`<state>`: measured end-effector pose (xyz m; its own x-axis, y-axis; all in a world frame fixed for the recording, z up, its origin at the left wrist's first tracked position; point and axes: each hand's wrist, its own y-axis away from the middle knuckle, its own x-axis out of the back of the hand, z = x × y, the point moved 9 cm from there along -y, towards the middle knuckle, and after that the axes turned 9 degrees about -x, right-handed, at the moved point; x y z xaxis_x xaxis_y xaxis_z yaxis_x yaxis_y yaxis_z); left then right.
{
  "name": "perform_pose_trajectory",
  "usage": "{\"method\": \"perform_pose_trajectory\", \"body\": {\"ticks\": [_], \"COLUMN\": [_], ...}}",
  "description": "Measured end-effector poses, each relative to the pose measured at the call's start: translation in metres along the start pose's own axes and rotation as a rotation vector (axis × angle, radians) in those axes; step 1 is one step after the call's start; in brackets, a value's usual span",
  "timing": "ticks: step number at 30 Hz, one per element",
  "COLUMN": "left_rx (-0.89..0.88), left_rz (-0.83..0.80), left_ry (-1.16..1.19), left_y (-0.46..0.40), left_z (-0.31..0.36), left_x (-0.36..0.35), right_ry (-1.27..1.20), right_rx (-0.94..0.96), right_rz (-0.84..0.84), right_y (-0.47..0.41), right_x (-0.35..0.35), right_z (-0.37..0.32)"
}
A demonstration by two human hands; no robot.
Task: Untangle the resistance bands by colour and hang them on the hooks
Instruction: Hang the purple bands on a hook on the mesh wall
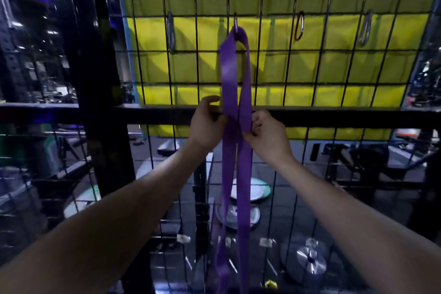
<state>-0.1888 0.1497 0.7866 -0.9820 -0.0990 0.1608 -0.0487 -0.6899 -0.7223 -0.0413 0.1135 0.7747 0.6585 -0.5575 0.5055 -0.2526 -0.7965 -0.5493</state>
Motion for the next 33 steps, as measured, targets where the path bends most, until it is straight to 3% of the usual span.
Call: {"method": "perform_pose_trajectory", "body": {"ticks": [8,14,20,24,29,33], "left_rx": [0.197,0.213,0.299,0.237,0.248,0.294], "left_rz": [-0.292,-0.394,-0.513,-0.595,-0.610,-0.650], "left_ry": [0.192,0.145,0.171,0.170,0.095,0.117], "left_y": [0.079,0.123,0.183,0.214,0.243,0.256], "left_z": [-0.055,-0.089,-0.143,-0.165,-0.200,-0.206], "left_x": [-0.039,-0.046,-0.063,-0.070,-0.071,-0.073], "right_ry": [0.128,0.484,0.388,0.430,0.518,0.429], "right_rx": [-0.262,-0.298,-0.487,-0.566,-0.603,-0.609], "right_rz": [-0.117,0.139,-0.173,-0.331,-0.048,-0.135], "right_y": [0.056,0.087,0.127,0.169,0.187,0.193], "right_x": [-0.049,-0.030,-0.079,-0.112,-0.106,-0.118], "right_z": [0.061,0.091,0.152,0.192,0.208,0.213]}}
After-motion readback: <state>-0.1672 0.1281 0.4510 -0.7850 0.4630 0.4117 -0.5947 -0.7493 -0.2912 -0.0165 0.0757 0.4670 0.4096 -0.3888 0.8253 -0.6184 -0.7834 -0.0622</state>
